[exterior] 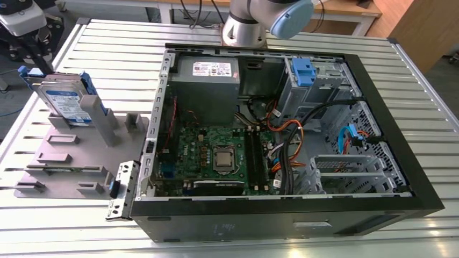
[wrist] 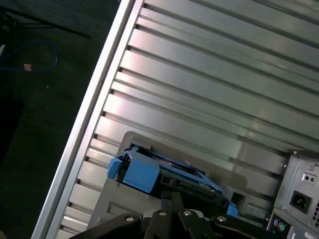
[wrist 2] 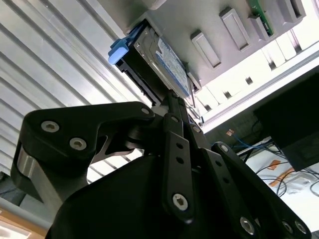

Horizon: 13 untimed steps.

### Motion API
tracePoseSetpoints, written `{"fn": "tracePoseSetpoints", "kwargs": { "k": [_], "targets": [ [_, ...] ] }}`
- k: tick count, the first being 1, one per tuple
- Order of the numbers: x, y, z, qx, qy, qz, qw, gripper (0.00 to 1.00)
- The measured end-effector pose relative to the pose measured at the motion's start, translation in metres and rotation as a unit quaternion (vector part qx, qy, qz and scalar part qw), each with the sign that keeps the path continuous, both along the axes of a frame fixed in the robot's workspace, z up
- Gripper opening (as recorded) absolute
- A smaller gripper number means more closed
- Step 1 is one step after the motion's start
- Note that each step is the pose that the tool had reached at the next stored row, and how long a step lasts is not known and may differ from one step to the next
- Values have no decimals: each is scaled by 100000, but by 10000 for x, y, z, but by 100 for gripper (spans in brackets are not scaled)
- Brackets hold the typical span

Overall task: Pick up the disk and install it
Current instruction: 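Pick up the disk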

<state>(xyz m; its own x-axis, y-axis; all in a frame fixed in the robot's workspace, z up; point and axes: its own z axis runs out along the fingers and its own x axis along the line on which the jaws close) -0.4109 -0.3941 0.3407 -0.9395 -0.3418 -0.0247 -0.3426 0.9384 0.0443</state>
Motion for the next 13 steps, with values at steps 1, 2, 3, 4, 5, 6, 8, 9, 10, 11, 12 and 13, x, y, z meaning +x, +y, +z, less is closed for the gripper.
{"fn": "tracePoseSetpoints", "kwargs": {
  "k": [1, 2, 3, 4, 5, 6, 8, 9, 10, 11, 12, 13],
  "targets": [
    [0, 0, 0, 1, -1, 891, 99996, 11],
    [0, 0, -1, 0, 1, 1790, 99984, 11],
    [0, 0, -1, 0, 1, 2693, 99964, 11],
    [0, 0, -2, 0, -2, 3590, 99936, 11],
    [0, 0, -2, 0, 2, 4547, 99897, 11],
    [0, 0, -3, -1, 0, 5439, 99852, 11],
    [0, 0, -4, 1, -1, 7236, 99738, 11],
    [0, 0, -4, 0, -3, 8129, 99669, 11],
    [0, 0, -4, 0, 0, 9030, 99591, 11],
    [0, 0, -5, -2, 3, 10001, 99499, 11],
    [0, 0, -5, 0, 1, 10902, 99404, 11],
    [0, 0, -6, 0, 1, 11792, 99302, 11]
  ]
}}
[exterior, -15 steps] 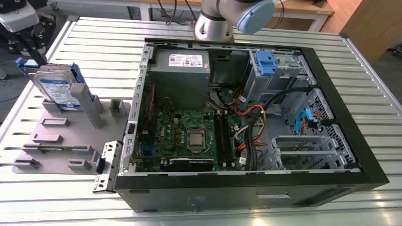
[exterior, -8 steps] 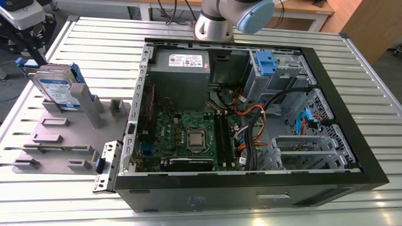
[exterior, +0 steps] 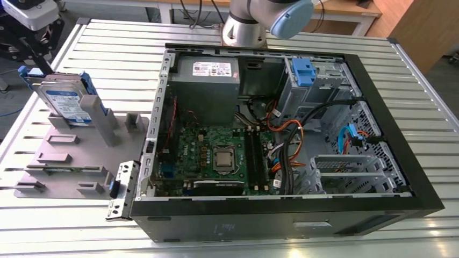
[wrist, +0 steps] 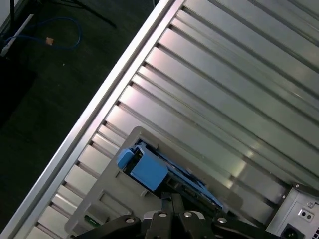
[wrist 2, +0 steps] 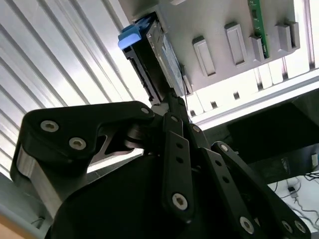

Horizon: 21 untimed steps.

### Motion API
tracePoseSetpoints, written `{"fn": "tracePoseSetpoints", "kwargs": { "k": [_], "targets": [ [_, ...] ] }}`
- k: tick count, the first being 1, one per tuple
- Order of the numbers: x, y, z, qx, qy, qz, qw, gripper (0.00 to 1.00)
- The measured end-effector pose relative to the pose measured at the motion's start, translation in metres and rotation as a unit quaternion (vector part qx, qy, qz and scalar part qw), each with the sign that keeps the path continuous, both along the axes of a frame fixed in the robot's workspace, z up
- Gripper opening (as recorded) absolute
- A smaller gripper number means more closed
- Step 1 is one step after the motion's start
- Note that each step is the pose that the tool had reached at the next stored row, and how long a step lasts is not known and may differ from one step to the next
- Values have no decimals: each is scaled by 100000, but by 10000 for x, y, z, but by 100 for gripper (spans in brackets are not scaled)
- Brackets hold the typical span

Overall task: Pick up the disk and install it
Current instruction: 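Pick up the disk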

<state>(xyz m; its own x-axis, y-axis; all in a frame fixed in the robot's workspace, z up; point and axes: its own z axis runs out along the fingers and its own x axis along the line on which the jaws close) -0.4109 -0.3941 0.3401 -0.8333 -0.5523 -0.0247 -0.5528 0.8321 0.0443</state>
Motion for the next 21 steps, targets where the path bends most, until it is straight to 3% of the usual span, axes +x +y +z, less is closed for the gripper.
{"fn": "tracePoseSetpoints", "kwargs": {
  "k": [3, 7, 21],
  "targets": [
    [0, 0, -1, -1, 1, 2695, 99964, 11],
    [0, 0, -1, -4, 3, 5763, 99834, 11],
    [0, 0, -2, -1, 0, 6312, 99801, 11]
  ]
}}
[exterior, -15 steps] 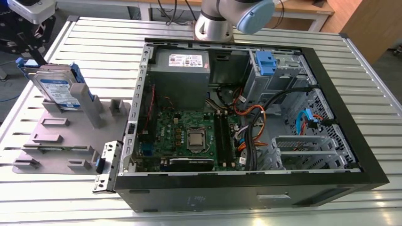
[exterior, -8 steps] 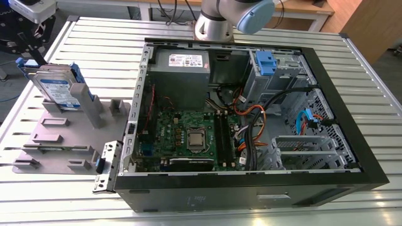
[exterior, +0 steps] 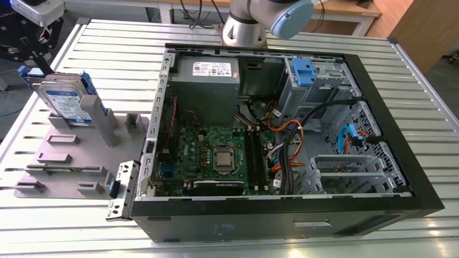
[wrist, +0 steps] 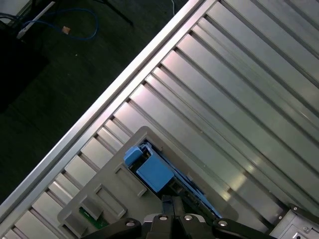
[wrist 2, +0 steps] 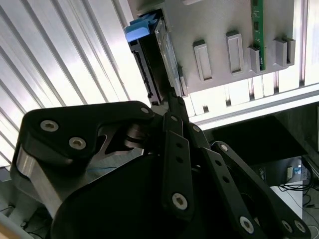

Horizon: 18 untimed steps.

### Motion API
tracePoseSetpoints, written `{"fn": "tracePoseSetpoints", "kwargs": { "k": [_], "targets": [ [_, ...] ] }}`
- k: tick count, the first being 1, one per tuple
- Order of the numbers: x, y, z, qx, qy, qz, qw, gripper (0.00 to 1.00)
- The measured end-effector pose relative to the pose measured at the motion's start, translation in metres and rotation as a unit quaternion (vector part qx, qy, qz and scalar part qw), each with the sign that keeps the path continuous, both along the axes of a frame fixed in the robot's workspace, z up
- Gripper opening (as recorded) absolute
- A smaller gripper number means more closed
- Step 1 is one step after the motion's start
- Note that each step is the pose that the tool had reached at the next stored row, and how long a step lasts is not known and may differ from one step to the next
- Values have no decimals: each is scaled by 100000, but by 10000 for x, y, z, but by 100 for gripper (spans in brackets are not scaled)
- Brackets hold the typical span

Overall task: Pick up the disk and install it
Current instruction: 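Pick up the disk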

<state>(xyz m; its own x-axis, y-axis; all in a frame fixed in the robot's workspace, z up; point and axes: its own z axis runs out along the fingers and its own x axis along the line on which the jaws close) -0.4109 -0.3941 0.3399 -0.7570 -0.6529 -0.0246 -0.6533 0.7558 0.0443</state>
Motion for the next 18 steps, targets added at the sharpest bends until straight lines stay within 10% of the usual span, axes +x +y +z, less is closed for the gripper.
{"fn": "tracePoseSetpoints", "kwargs": {
  "k": [9, 18],
  "targets": [
    [0, 0, -3, 3, -5, 4575, 99895, 11],
    [0, 0, -6, -1, 3, 12750, 99184, 11]
  ]
}}
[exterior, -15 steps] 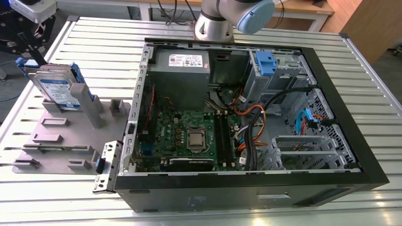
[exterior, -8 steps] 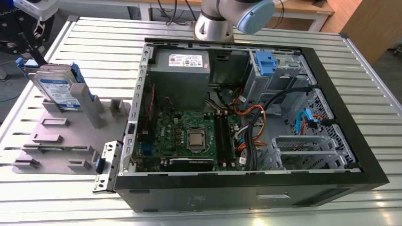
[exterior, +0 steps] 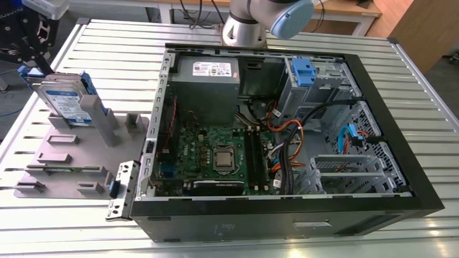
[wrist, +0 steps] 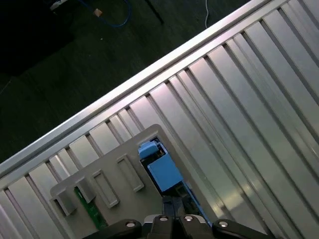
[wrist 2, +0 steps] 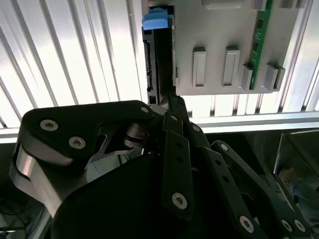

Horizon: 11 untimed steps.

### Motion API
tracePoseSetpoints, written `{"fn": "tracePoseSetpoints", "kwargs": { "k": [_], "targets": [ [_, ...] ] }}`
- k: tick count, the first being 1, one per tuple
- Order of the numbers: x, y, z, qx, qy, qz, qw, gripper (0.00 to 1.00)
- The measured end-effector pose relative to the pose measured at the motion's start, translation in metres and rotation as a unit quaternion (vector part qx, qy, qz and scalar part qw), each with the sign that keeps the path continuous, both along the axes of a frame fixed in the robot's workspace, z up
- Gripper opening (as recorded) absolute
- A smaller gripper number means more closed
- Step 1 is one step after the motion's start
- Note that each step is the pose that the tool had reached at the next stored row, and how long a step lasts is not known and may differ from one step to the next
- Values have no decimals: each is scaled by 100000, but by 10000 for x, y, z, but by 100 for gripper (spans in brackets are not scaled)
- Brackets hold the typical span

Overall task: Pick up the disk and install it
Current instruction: 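Pick up the disk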

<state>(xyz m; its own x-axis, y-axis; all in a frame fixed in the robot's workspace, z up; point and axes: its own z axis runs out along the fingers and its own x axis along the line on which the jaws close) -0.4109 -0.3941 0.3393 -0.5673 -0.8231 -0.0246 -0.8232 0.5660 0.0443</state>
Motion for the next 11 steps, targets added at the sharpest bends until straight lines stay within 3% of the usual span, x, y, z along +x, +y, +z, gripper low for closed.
{"fn": "tracePoseSetpoints", "kwargs": {
  "k": [2, 11],
  "targets": [
    [0, 0, 0, 1, -1, 1304, 99991, 11],
    [0, 0, 0, 0, -1, 1390, 99990, 11]
  ]
}}
